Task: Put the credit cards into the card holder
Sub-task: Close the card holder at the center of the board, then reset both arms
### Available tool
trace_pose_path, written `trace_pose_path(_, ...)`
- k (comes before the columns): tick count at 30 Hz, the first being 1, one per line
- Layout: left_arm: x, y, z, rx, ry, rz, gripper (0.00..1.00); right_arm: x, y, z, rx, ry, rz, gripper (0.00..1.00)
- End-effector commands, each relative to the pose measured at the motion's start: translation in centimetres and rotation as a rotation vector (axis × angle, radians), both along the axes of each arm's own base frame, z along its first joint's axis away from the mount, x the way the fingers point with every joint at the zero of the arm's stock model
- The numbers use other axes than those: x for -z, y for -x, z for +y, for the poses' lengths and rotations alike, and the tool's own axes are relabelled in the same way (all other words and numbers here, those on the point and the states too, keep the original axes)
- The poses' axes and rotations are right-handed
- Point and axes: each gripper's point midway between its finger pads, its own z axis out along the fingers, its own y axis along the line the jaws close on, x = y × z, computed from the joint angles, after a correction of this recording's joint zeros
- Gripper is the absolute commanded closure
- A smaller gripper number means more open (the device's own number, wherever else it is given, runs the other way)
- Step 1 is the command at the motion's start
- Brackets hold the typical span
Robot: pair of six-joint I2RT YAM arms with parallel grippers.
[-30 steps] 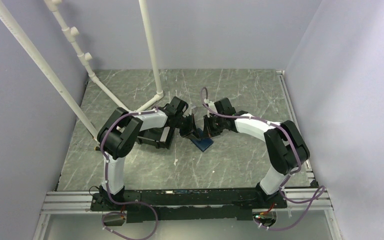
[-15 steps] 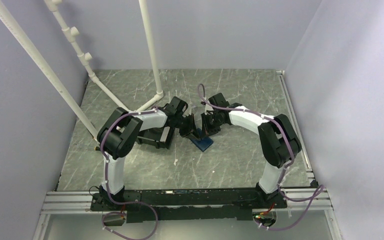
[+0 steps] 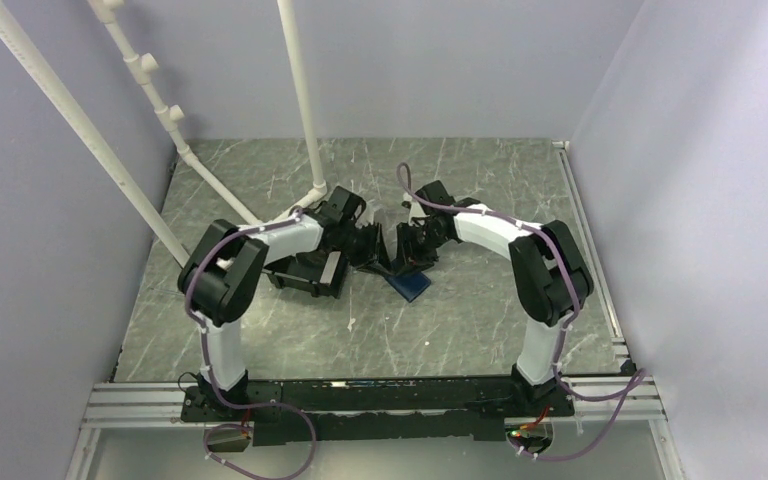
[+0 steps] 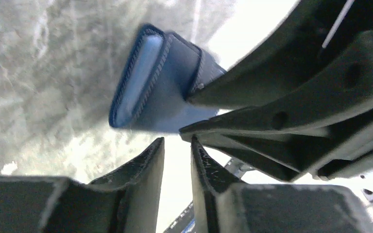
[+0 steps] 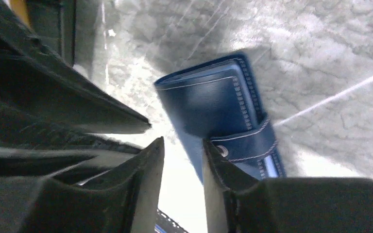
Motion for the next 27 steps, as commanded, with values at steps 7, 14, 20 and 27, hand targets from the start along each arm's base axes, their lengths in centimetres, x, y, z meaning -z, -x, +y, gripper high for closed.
trace_pose_path(7,-23.5,1.2,0.3,0.159,0.253,-0.477,0.45,-19.7,-1.5,-1.6,-0.025,-0.111,-0.433,0.37)
trace_pose_path(14,-36.9,4.0,6.7,0.037,0.232,-1.001,0.25,-34.3,1.3,-10.9,0.203,0.021,-0.998,0.15)
trace_pose_path(20,-45.9,7.9,12.6,-0.071,0.214,-1.373,0.16,-43.2,4.9,-16.0,0.362,0.017,-1.289,0.02)
trace_pose_path(27,-50.0,10.0,17.6,-0.219,0.135,-1.568,0.01,-48.9,8.8,-21.0,0.558,0.002,-1.493,0.0)
